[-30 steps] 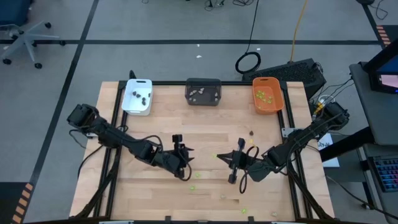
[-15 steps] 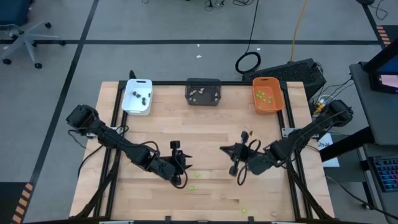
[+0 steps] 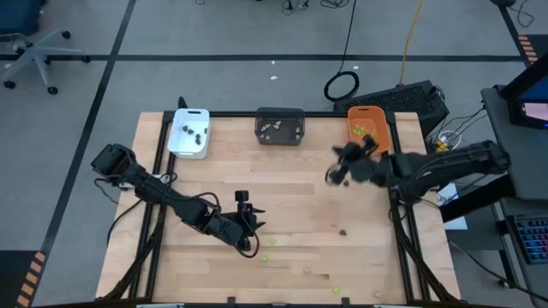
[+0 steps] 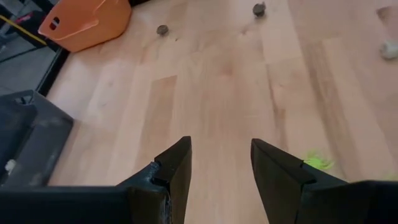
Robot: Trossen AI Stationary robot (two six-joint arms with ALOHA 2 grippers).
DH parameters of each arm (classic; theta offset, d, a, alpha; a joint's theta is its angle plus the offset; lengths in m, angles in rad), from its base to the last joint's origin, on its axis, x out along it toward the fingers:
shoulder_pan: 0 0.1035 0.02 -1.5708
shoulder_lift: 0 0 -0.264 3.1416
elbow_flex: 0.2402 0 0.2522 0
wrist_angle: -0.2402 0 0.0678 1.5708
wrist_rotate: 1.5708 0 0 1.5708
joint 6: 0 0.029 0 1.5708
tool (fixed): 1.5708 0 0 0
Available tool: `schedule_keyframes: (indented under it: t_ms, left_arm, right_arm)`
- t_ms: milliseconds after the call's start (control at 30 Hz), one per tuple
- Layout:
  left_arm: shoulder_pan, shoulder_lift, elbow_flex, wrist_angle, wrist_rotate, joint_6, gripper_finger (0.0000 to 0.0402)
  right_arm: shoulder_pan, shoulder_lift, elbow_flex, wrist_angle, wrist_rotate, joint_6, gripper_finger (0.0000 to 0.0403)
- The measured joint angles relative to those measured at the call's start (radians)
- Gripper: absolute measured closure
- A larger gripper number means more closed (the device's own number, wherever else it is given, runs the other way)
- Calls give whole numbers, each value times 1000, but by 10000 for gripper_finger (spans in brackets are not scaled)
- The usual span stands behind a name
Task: Sort Halloween decoration
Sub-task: Put the green toy spider into the orange bin
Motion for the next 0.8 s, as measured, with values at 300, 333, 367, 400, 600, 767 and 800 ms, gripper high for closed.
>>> schedule_keyframes:
  t_ms: [300,333,367,400,600,767,800]
  left_arm:
    - [45,0,0,0,0,54,240]
    - [50,0,0,0,0,58,240]
    - [55,0,0,0,0,59,240]
    - [61,0,0,0,0,61,240]
    - [76,0,0,0,0,80,240]
    - [78,0,0,-1,0,86,240]
    - [78,0,0,0,0,86,240]
  right_arm:
    - [-504,-105,0,-213,-125,-128,403]
    - [-559,-98,0,-208,-153,-156,403]
    - [-613,-88,0,-202,-178,-182,403]
    - [-660,-74,0,-191,-205,-208,403]
    - [-905,52,0,-168,-287,-334,403]
    - [-999,153,1,-156,-344,-385,403]
    - [-999,168,9,-155,-333,-381,403]
